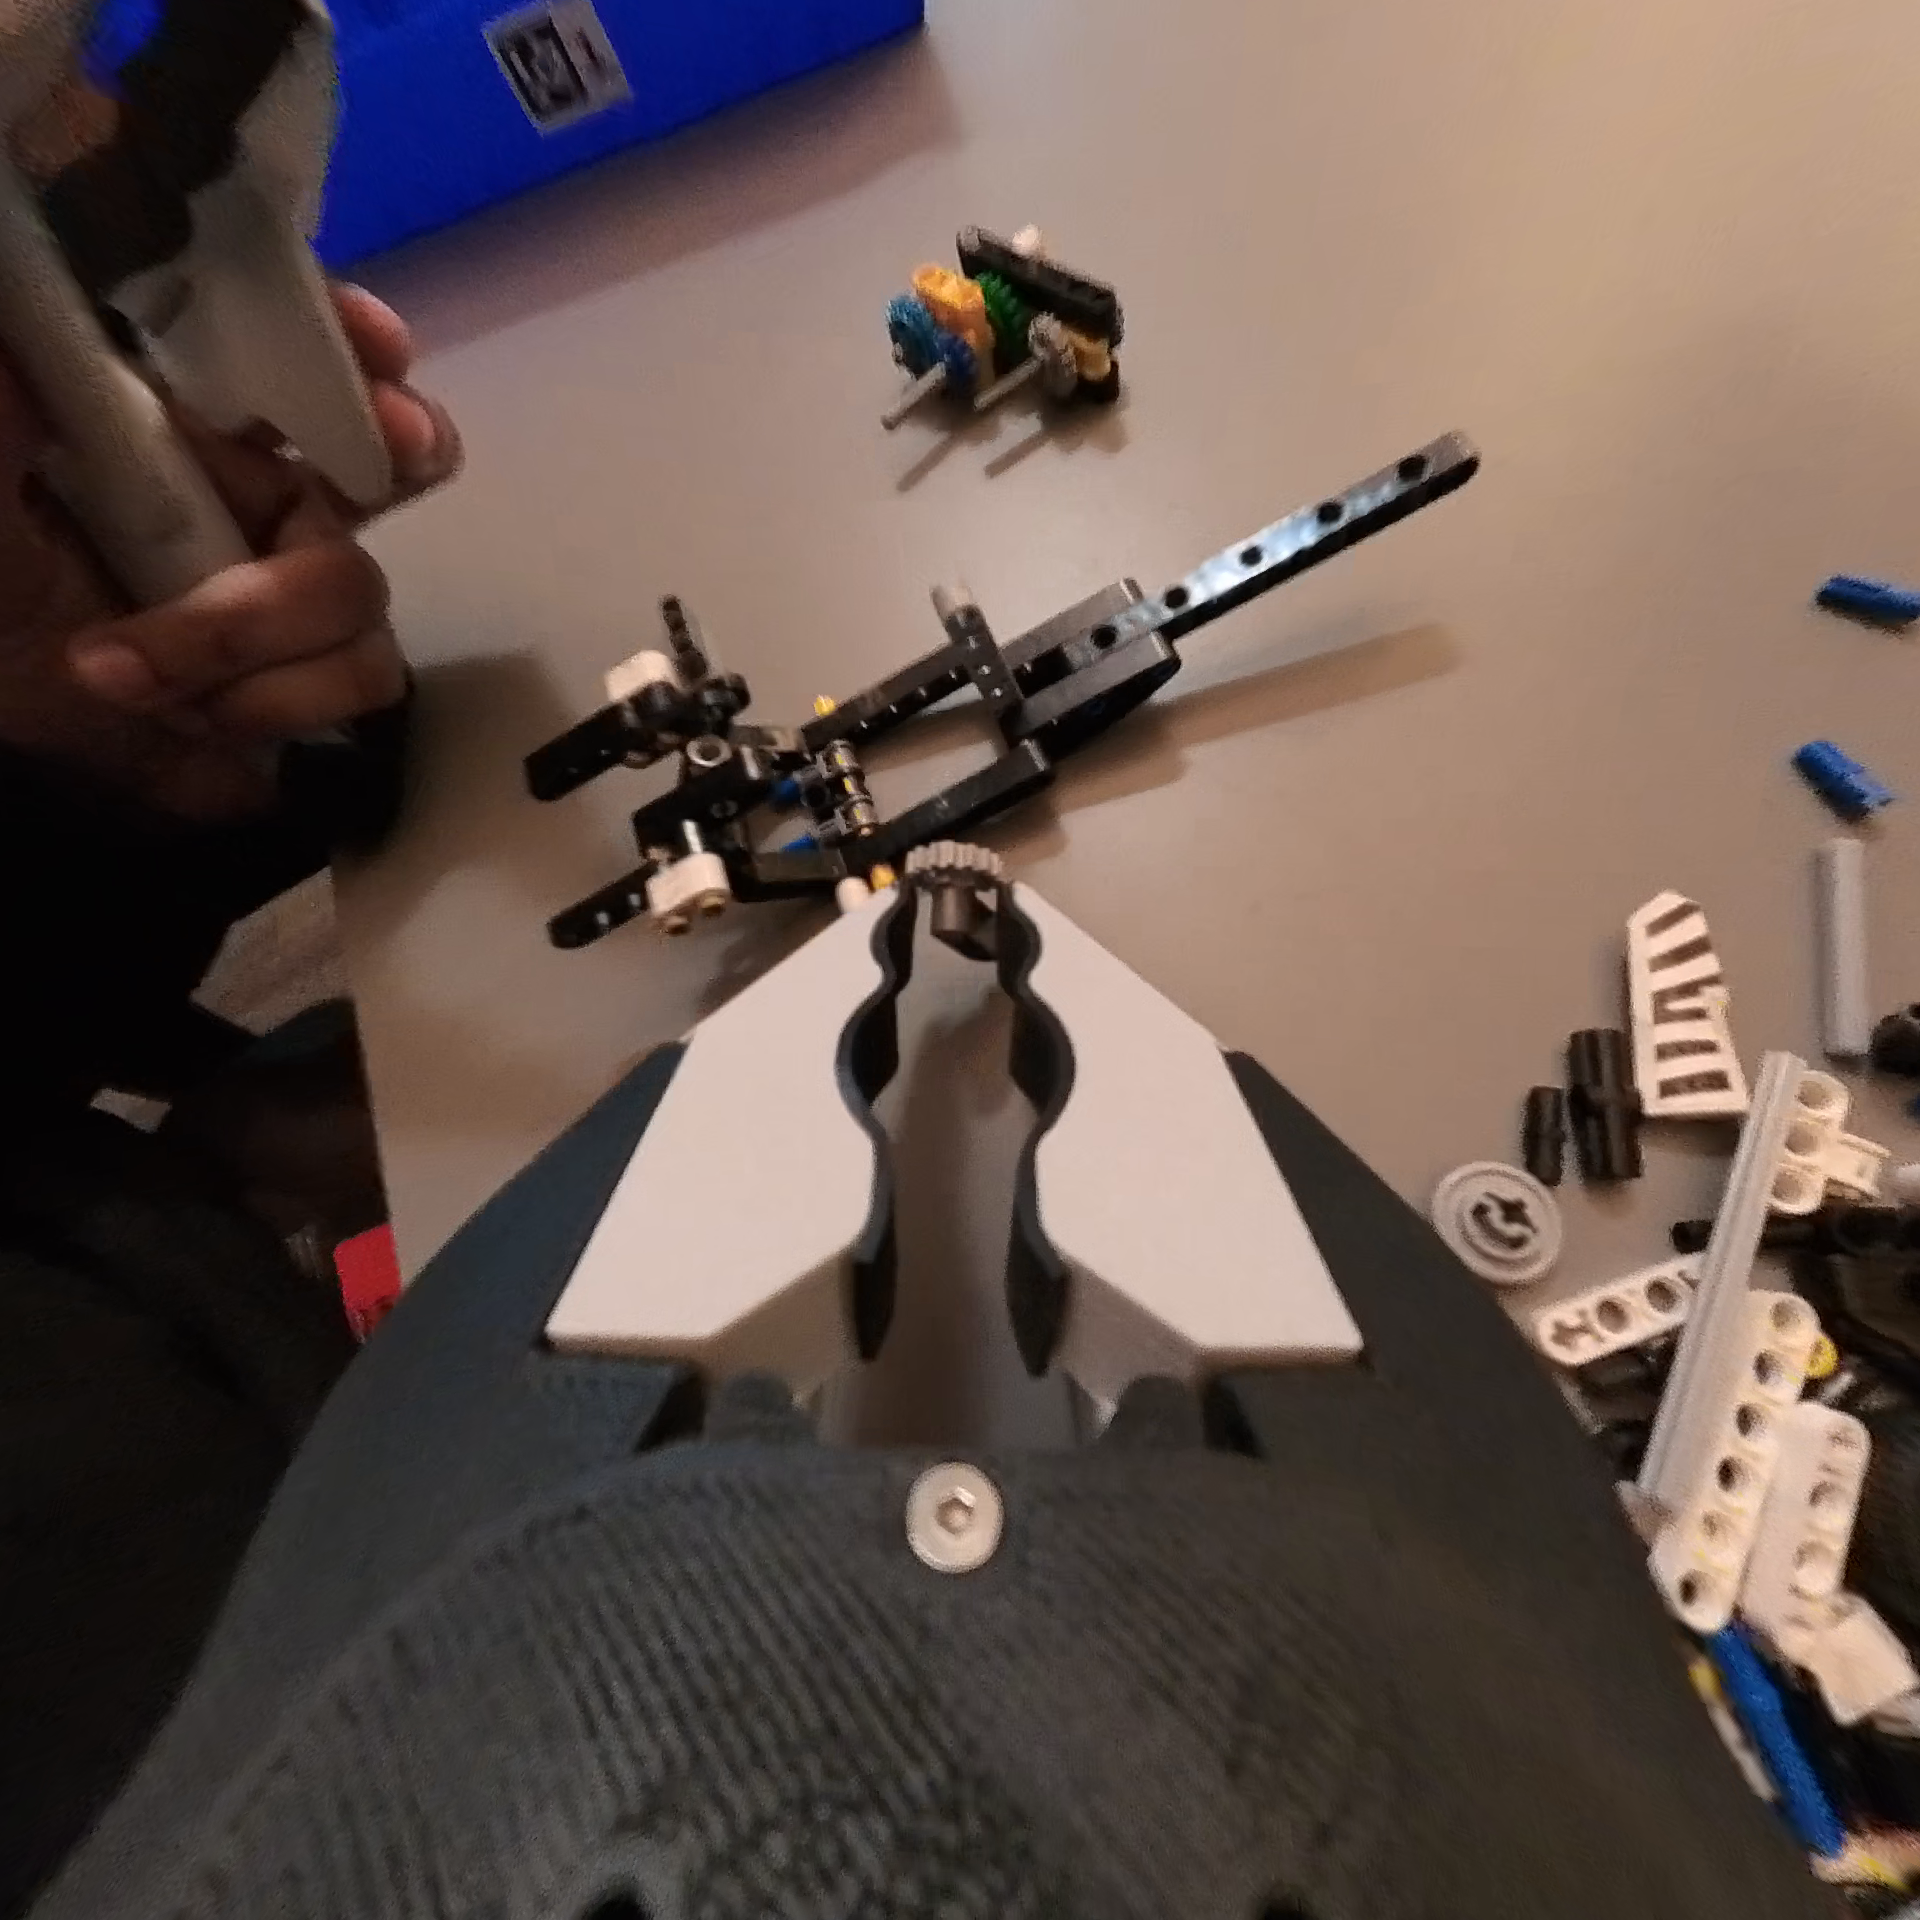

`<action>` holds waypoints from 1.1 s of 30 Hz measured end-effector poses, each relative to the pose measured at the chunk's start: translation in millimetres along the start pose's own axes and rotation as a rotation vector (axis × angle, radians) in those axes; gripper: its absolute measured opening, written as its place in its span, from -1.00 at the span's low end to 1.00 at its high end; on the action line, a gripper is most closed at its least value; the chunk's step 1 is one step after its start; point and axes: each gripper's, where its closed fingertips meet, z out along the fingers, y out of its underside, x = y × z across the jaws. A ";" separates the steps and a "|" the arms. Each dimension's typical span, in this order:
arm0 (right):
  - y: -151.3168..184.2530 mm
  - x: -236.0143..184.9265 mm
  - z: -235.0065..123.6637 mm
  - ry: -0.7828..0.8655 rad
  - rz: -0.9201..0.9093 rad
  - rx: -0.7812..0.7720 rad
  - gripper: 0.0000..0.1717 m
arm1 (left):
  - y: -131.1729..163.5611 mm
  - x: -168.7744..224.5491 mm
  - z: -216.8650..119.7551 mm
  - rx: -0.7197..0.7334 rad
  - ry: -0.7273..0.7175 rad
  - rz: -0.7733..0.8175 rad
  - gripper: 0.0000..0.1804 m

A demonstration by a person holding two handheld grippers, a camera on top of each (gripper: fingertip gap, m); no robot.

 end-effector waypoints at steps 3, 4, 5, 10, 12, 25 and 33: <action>-14.1 -5.1 -20.9 0.005 -0.022 0.143 -0.85 | 0.7 4.5 0.4 -0.002 -0.002 0.045 -0.80; -18.8 -6.4 -30.1 0.027 -0.064 0.195 -0.85 | 1.5 6.2 1.0 -0.003 -0.010 0.067 -0.82; -23.5 -9.2 -40.3 0.056 -0.130 0.250 -0.85 | 4.1 10.1 3.0 -0.012 -0.013 0.084 -0.82; -38.0 -29.5 -90.5 0.294 -0.538 0.482 -0.86 | 40.6 63.2 32.8 -0.177 0.088 0.054 -0.84; -32.9 -34.7 -95.9 0.323 -0.610 0.476 -0.86 | 67.9 82.6 44.3 -0.288 0.133 0.026 -0.79; -21.6 -53.7 -121.9 0.321 -0.742 0.504 -0.86 | 117.8 122.0 67.8 -0.465 0.291 -0.256 -0.82; -25.2 -61.2 -140.2 0.246 -0.675 0.603 -0.82 | 103.7 129.1 70.9 -0.336 0.414 -0.743 -0.81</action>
